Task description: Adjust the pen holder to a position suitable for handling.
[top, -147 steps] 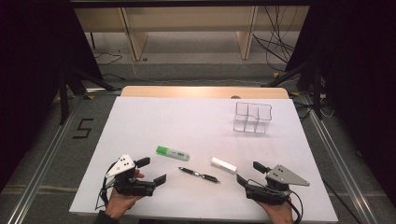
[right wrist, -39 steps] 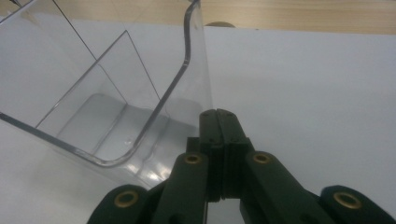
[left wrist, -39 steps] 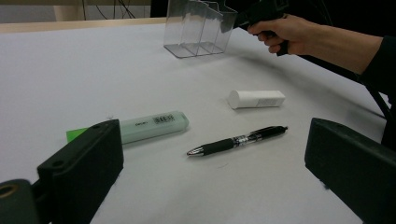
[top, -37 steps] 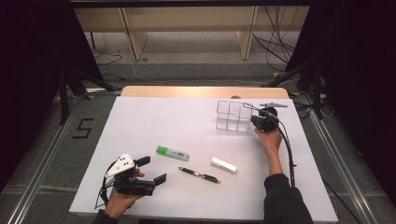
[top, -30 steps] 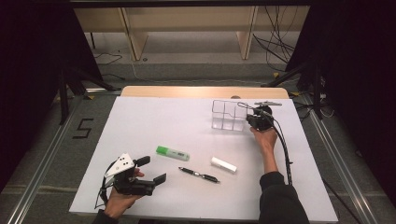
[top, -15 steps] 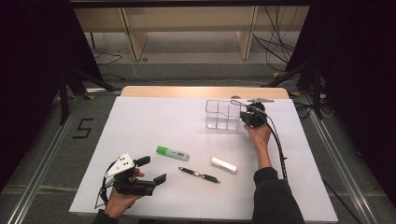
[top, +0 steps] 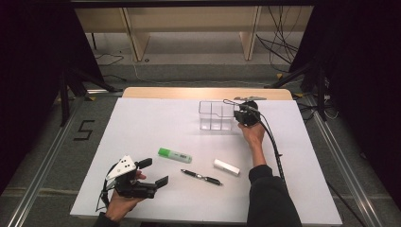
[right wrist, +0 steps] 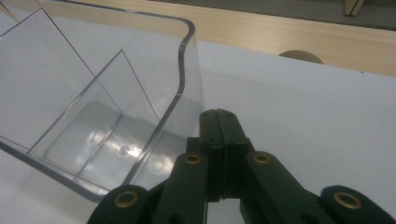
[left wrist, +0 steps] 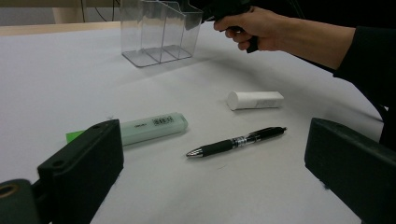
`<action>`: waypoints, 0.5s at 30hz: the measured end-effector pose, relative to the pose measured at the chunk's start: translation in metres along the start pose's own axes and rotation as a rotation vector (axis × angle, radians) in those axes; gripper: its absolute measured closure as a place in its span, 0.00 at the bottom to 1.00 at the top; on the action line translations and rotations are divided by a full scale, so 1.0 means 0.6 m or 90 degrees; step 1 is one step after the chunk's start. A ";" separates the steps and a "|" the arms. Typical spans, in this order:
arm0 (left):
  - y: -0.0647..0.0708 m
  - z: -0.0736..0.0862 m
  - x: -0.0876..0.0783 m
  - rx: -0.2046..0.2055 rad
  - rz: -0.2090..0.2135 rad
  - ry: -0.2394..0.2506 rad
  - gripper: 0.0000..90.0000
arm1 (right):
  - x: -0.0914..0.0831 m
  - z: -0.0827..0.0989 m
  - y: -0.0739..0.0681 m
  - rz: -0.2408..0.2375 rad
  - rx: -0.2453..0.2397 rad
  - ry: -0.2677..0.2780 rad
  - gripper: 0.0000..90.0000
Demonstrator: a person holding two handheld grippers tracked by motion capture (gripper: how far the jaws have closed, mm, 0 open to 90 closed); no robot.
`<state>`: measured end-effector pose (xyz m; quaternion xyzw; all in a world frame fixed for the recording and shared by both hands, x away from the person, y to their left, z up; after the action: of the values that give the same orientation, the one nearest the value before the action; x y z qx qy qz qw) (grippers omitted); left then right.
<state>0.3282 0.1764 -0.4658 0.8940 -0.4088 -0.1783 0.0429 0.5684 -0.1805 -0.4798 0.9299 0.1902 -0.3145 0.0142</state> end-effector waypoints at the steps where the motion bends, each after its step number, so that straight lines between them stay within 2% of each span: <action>1: 0.000 0.000 0.000 0.001 0.000 0.000 0.04 | 0.002 -0.001 -0.003 -0.002 -0.001 0.001 1.00; 15: 0.000 0.000 0.000 -0.002 0.002 0.001 0.04 | 0.017 -0.008 -0.031 -0.016 -0.006 -0.005 1.00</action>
<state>0.3280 0.1762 -0.4657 0.8933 -0.4101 -0.1782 0.0452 0.5717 -0.1588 -0.4805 0.9260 0.2031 -0.3177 0.0151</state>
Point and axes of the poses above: each handheld gripper's, and its own axes: x roughly forward along the jaws, z roughly out of its underside, y roughly to its right, the point moved 3 cm from there along x, roughly forward along the jaws, and after that the axes turned 3 degrees about y, right-handed, at the moved point
